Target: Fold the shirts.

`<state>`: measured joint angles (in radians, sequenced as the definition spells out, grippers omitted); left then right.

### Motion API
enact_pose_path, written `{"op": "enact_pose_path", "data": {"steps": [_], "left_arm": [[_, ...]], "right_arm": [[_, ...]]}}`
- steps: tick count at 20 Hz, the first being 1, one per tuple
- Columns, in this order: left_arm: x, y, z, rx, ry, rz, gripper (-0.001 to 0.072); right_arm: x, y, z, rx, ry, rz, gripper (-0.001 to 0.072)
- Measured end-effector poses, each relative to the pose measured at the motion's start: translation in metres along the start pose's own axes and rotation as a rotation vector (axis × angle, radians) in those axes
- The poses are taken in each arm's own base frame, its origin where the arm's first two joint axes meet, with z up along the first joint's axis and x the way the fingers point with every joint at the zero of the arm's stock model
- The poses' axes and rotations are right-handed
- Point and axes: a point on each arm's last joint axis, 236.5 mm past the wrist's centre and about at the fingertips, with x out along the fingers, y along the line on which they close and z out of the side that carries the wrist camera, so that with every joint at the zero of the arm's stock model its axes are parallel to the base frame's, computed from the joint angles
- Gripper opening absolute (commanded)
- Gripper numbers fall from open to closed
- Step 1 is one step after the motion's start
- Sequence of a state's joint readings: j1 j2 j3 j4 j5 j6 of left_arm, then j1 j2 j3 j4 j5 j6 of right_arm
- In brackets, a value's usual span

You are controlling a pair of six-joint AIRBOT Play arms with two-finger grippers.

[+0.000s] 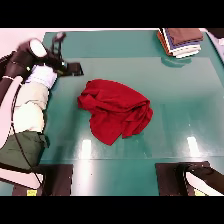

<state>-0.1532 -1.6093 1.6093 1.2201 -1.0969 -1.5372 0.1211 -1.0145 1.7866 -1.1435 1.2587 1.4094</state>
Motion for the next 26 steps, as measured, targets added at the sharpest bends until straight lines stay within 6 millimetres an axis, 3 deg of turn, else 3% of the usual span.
{"op": "enact_pose_path", "data": {"steps": [3, 6, 8, 10, 11, 15, 17, 20, 23, 26], "left_arm": [[0.047, 0.023, -0.028, -0.09, 0.085, -0.026, 0.0655], [0.078, 0.019, -0.04, -0.129, 0.112, -0.087, 0.0641], [0.09, 0.013, -0.043, -0.143, 0.114, -0.117, 0.0361], [0.096, 0.007, -0.042, -0.149, 0.105, -0.142, 0.0032], [0.097, 0.005, -0.04, -0.148, 0.098, -0.153, 0.0025], [0.084, -0.005, -0.011, -0.115, 0.036, -0.185, 0.0025], [0.07, -0.014, 0.007, -0.081, 0.003, -0.202, 0.0025], [0.05, -0.025, 0.032, -0.038, -0.052, -0.219, 0.0025], [0.036, -0.033, 0.046, -0.012, -0.083, -0.23, 0.0025], [0.029, -0.036, 0.052, -0.006, -0.099, -0.234, 0.0024]], "right_arm": [[0.014, 0.0, -0.01, 0.022, 0.048, 0.026, 0.0016], [0.026, 0.003, -0.017, 0.045, 0.082, 0.058, 0.0016], [0.034, 0.001, -0.025, 0.057, 0.12, 0.068, 0.0016], [0.044, -0.006, -0.044, 0.085, 0.181, 0.069, 0.0016], [0.05, -0.013, -0.057, 0.107, 0.22, 0.061, 0.0016], [0.07, -0.064, -0.144, 0.28, 0.416, -0.015, 0.0035], [0.075, -0.097, -0.203, 0.414, 0.516, -0.072, 0.0399], [0.081, -0.128, -0.301, 0.639, 0.668, -0.125, 0.0407], [0.098, -0.121, -0.371, 0.814, 0.768, -0.08, 0.0407], [0.13, -0.099, -0.403, 0.911, 0.786, -0.006, 0.0407]]}}
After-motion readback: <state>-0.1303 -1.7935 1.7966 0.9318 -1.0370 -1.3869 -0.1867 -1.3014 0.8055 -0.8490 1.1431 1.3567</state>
